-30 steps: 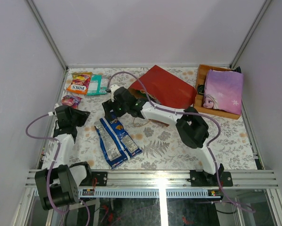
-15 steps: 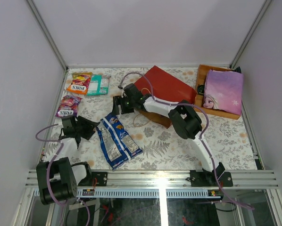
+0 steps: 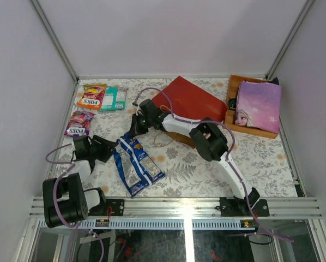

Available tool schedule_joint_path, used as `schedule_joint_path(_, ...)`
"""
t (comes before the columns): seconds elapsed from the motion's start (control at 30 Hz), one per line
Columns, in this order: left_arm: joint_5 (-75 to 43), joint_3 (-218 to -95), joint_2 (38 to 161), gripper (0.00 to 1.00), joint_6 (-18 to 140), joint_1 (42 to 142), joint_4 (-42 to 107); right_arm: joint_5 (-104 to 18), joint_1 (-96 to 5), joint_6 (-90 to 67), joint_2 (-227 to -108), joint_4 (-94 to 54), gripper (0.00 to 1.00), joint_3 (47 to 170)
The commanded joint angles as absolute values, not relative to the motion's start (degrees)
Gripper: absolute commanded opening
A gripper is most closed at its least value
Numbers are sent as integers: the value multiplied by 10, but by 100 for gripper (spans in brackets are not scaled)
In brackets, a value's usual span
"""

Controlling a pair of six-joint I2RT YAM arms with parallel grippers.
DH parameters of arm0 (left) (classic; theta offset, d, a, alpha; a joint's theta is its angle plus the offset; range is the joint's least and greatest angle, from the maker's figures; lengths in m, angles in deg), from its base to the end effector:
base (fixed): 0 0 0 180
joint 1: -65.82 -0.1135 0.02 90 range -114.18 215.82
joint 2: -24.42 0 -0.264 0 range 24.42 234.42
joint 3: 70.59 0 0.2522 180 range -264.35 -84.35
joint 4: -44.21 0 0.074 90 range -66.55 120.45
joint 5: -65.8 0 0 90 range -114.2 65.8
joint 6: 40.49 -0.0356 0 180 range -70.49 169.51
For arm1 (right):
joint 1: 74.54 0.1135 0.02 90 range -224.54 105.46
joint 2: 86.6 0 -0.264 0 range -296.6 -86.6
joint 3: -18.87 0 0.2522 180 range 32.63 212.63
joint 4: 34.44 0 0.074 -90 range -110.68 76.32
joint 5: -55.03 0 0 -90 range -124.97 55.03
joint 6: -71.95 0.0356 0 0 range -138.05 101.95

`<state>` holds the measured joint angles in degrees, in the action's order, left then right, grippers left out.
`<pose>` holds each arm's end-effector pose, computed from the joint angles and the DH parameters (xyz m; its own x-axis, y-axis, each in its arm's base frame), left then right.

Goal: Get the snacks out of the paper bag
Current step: Adjust the snack at the center of the board.

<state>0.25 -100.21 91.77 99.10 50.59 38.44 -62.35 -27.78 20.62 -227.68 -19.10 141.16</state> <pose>0.1920 0.0370 0.1296 -0.4690 -0.8461 -0.2533 -0.4730 0.4828 -0.7370 0.3659 0.4130 0.1389 -0.8672 -0.1123 -0.4851 -0.4685 0.5138 0.7187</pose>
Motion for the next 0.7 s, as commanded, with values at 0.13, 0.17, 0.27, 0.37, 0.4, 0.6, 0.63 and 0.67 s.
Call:
schedule_joint_path(0.13,11,-1018,891,36,1021,502,436,-603,-258,156,-2221,-163,0,1449)
schedule_joint_path(0.17,5,-1023,883,28,1020,502,429,-598,-256,141,-2209,-158,0,1448)
schedule_joint_path(0.27,-16,-1041,860,8,1013,501,398,-587,-252,102,-2181,-141,0,1442)
schedule_joint_path(0.37,-24,-1061,847,0,1003,502,371,-580,-253,71,-2155,-130,0,1427)
schedule_joint_path(0.4,-27,-1068,844,0,1000,502,362,-579,-253,53,-2151,-124,0,1426)
schedule_joint_path(0.6,-75,-1112,828,0,984,494,297,-591,-254,-10,-2129,-98,0,1405)
schedule_joint_path(0.63,-88,-1123,824,0,980,493,279,-589,-255,-23,-2125,-94,0,1400)
schedule_joint_path(0.67,-101,-1135,818,0,976,491,261,-582,-255,-34,-2121,-91,0,1392)
